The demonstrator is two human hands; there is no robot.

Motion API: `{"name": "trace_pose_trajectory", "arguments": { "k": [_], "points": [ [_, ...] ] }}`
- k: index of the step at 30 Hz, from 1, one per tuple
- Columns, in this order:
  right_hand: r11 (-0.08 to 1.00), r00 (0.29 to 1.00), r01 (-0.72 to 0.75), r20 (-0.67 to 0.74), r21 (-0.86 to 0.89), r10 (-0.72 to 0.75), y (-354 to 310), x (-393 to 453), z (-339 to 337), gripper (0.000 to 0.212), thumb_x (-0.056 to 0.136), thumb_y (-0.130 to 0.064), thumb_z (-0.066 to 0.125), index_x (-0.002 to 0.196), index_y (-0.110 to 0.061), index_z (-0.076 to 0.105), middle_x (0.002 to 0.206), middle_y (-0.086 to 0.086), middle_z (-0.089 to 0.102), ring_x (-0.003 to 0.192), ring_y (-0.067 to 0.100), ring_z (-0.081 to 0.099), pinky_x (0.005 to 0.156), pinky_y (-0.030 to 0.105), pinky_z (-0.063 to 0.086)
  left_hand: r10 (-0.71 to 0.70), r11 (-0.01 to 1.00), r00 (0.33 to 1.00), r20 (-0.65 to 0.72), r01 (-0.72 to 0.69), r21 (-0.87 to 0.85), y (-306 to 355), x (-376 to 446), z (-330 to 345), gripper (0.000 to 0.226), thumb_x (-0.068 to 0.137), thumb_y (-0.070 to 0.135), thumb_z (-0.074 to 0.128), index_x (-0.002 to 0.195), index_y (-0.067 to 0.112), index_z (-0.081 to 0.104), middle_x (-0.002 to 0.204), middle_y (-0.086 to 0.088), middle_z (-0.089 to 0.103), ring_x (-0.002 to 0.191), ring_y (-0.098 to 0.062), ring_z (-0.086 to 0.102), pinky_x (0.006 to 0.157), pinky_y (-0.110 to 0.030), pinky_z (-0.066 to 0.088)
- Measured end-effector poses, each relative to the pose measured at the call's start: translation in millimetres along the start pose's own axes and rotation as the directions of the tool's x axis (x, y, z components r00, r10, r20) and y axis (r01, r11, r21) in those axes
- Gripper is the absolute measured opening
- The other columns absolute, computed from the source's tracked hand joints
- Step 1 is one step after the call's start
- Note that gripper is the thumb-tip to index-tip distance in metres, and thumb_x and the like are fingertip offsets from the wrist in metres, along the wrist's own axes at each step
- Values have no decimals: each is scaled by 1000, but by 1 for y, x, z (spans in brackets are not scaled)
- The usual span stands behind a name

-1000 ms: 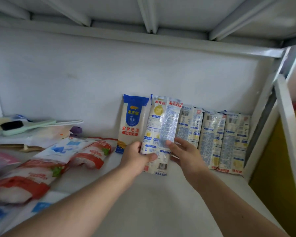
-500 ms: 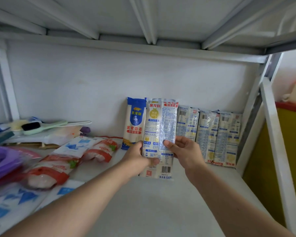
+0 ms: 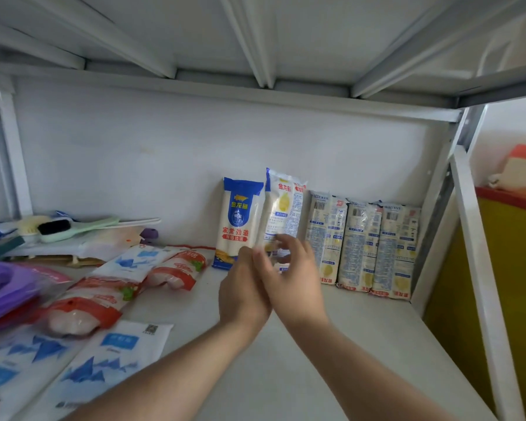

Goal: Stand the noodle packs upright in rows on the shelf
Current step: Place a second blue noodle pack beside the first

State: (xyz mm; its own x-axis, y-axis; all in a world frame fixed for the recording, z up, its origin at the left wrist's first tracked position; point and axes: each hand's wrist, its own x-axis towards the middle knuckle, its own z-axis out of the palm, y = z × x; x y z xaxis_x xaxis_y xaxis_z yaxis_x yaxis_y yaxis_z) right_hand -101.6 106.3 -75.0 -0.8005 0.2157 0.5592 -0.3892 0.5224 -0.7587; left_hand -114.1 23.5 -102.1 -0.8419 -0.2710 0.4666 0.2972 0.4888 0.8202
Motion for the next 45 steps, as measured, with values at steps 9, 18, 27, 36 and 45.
{"name": "trace_pose_trajectory", "arguments": {
  "k": [9,18,27,36,45],
  "points": [
    [870,921,-333,-74,364,383,-14,12,3,41,80,-39,85,105,-23,57,95,-5,70,86,10,71,81,31,59,536,715,844,9,-460,527,-8,-7,19,58,62,22,92,112,4,70,87,-9,69,79,-22,71,65,-34,59],
    [828,902,-401,14,392,431,22,29,-18,4,98,-16,67,95,-19,67,98,5,78,92,25,76,82,45,63,447,885,877,178,-462,59,-25,-7,-5,33,97,29,57,128,19,54,124,6,51,118,-8,50,98,-25,48],
    [804,910,-415,216,427,355,28,30,-29,14,104,-24,59,112,-15,67,103,2,80,95,20,77,75,36,63,-103,869,884,455,303,-392,-26,39,-17,28,94,36,63,120,23,66,112,4,74,105,-19,70,95,-46,56],
    [799,903,-411,317,438,291,31,27,-23,20,97,-24,69,116,-17,68,104,0,80,93,15,77,76,31,62,-225,866,943,244,308,-394,-16,30,-10,12,99,25,60,106,21,68,97,4,75,90,-15,70,65,-25,52],
    [842,919,-380,258,383,297,51,17,-16,21,88,-22,80,105,-19,71,99,-3,81,90,14,78,67,26,61,-109,907,968,226,190,-377,-22,27,0,10,99,27,59,104,25,67,98,4,75,92,-15,71,80,-33,60]
  ]
}}
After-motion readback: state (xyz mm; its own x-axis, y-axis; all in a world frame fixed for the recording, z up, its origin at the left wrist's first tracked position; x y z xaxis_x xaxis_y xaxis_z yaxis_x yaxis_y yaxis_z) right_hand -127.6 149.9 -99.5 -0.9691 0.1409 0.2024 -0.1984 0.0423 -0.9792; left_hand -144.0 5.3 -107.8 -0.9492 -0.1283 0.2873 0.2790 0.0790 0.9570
